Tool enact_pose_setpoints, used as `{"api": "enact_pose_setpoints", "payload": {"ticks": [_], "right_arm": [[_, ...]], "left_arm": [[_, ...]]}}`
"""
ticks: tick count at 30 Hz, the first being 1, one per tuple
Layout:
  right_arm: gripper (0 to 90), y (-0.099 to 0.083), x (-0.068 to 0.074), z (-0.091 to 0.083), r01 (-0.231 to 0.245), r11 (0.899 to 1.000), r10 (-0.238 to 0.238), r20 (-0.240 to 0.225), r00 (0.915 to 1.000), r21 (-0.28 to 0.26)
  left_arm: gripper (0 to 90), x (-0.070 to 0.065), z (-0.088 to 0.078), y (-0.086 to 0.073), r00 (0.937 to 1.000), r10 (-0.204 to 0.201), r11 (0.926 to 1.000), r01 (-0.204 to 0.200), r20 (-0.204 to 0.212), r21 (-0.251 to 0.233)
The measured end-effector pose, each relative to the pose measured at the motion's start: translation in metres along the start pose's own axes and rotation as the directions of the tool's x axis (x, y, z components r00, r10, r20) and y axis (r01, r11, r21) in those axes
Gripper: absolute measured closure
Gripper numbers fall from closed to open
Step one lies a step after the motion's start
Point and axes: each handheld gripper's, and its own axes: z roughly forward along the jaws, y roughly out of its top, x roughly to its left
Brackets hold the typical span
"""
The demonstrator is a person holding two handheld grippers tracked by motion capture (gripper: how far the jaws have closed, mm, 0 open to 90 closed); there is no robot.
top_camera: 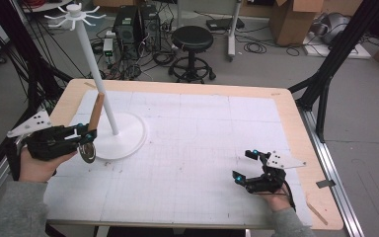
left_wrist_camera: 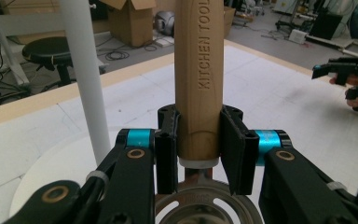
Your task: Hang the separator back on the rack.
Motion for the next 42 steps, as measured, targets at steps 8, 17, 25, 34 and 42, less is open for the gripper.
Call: {"api": "enact_pose_setpoints", "payload": {"ticks": [8,17,25,34,42], "right_arm": [[6.1,0.000,-0.001,0.000,-0.001,1.000,0.001,0.001,1.0000,-0.003],[6.1,0.000,-0.002,0.002,-0.001,1.000,0.001,-0.007,1.0000,-0.008],[6.1,0.000,-0.001,0.002,0.002,1.000,-0.002,-0.004,1.0000,-0.005],[6.1,0.001,-0.001,0.003,0.000,1.000,0.000,-0.005,1.0000,-0.003],[6.1,0.001,0.000,0.002,-0.005,1.000,0.004,-0.008,1.0000,-0.005]], "left_arm": [[68.7,0.006,-0.008,0.006,0.9999,-0.011,0.9999,0.011,-0.013,-0.013],[68.7,0.017,-0.024,0.011,0.9983,-0.045,0.9974,0.043,-0.038,-0.058],[68.7,0.023,-0.039,0.020,0.9969,-0.043,0.9959,0.038,-0.065,-0.083],[68.7,0.026,-0.044,0.034,0.9964,-0.064,0.9939,0.059,-0.056,-0.094],[68.7,0.025,-0.042,0.047,0.9963,-0.052,0.9948,0.046,-0.068,-0.090]]}}
